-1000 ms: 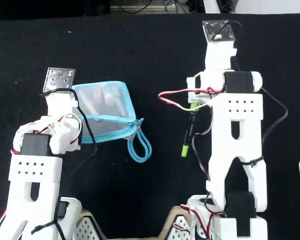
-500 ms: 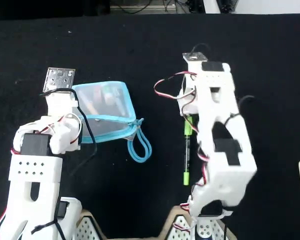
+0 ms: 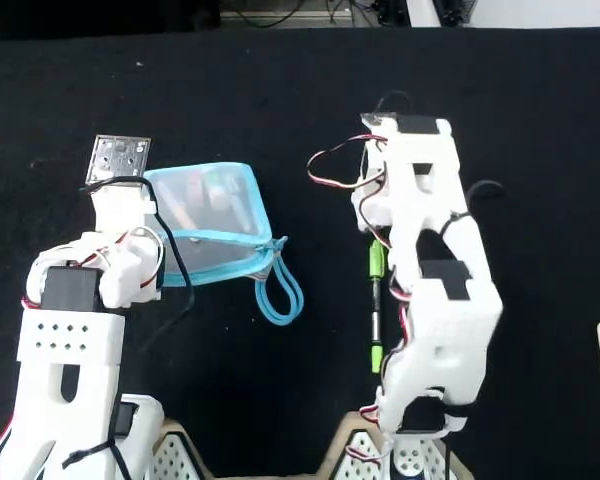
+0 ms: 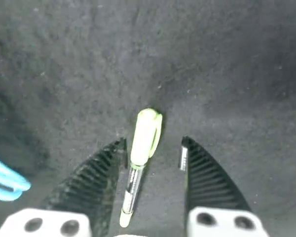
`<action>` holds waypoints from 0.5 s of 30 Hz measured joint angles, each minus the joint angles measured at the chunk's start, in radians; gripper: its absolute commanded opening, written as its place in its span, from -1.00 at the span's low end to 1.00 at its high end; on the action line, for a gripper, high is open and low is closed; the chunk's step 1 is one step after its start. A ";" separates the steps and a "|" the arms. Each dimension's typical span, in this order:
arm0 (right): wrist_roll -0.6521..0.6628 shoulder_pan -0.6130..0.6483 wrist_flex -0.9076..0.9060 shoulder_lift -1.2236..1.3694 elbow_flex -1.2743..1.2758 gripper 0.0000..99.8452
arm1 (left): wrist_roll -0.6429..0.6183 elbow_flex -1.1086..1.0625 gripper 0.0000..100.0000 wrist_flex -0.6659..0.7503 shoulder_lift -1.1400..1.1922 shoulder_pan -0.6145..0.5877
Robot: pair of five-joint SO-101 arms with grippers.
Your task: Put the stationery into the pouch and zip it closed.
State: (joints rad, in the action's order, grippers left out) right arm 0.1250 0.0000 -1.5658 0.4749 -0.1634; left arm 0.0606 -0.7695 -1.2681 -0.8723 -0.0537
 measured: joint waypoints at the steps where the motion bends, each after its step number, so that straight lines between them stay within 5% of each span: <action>1: 0.000 0.008 0.014 -0.029 0.029 -0.67 | 0.000 0.000 -0.94 0.000 0.000 0.000; 9: -0.018 0.029 0.319 -0.222 0.394 -0.67 | 0.000 0.000 -0.94 0.000 0.000 0.000; 15: -0.025 0.029 0.396 -0.224 0.431 -0.67 | 0.000 0.000 -0.94 0.000 0.000 0.000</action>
State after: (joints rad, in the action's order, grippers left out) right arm 0.1005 0.0292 -1.1699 0.2509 0.2677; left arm 0.0606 -0.7695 -1.2681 -0.8723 -0.0537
